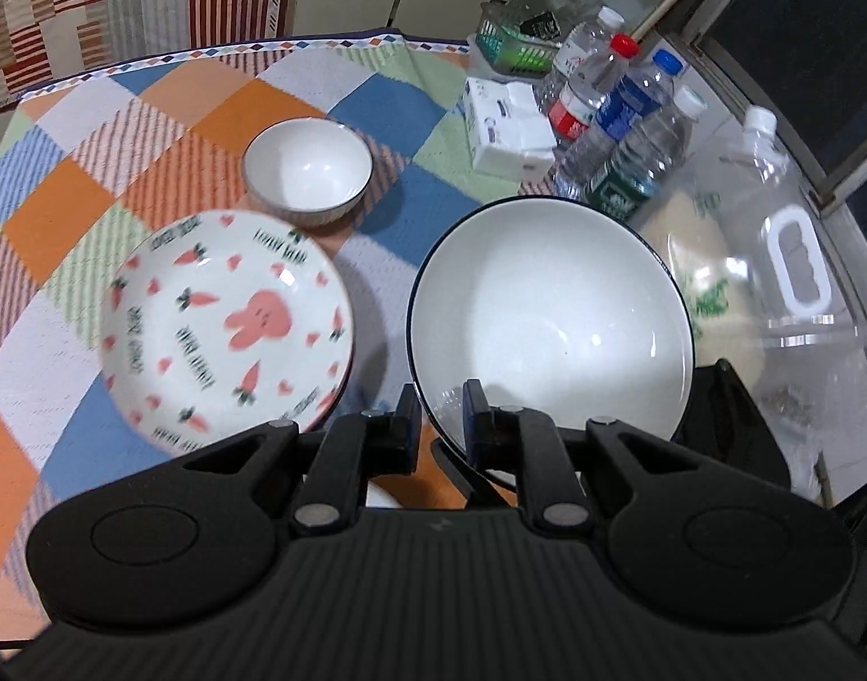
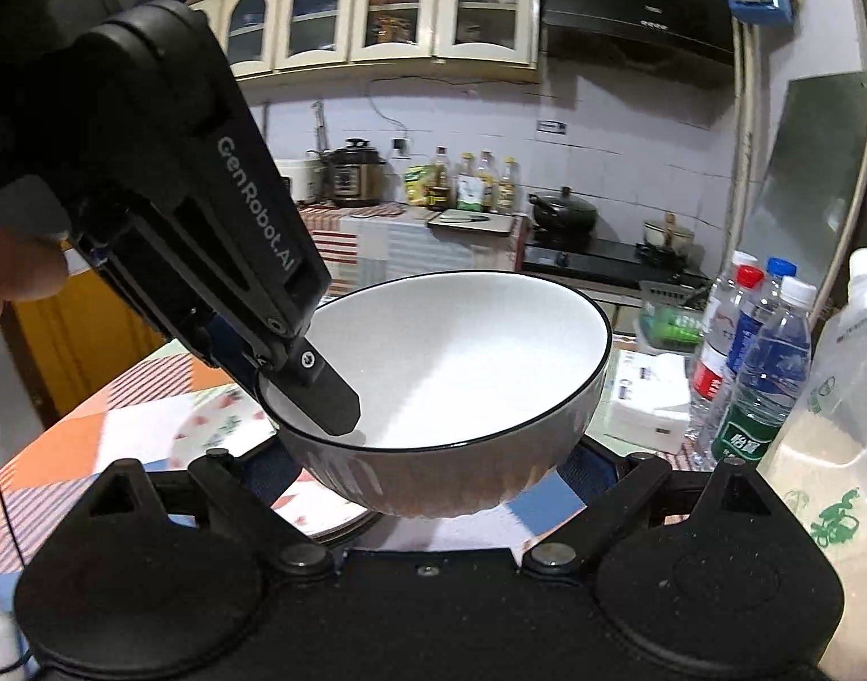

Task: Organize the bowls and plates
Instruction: 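Carry the held bowl over the white bowl beside the tissue box, then lower the held bowl into the other bowl and open both grippers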

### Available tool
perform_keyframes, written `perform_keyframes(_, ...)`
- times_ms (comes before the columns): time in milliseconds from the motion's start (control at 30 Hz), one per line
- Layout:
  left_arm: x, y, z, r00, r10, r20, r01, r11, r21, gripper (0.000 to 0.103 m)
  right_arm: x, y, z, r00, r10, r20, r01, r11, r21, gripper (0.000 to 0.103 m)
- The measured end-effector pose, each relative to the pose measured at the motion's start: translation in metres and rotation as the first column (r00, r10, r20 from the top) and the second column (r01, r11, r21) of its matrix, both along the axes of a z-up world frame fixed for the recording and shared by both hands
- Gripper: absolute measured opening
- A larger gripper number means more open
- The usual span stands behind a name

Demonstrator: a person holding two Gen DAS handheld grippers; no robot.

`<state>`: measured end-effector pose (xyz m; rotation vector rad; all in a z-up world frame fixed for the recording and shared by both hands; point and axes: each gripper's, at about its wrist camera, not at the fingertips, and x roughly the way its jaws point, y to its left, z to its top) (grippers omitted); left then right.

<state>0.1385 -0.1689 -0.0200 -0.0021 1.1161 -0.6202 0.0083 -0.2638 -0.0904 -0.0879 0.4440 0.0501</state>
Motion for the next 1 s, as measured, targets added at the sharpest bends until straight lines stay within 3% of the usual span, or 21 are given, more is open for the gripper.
perform_keyframes(233,-0.029,0.028,-0.003,1.0,-0.009,-0.003,0.01,0.999,0.053,0.014,-0.021,0.022,0.002,0.996,0.079,-0.044,-0.078,0.997,0.016,0.097)
perform_keyframes(533,-0.041,0.055,-0.029,0.998,0.002,-0.057,0.003,0.996,0.088,0.014,-0.032,0.04,-0.014,0.981,0.171,-0.096,-0.168,0.985,0.033,0.097)
perform_keyframes(1000,-0.047,0.078,-0.08,0.988,0.02,-0.152,0.006,0.986,0.167,0.013,-0.034,0.053,-0.055,0.917,0.323,-0.235,-0.302,0.945,0.122,0.097)
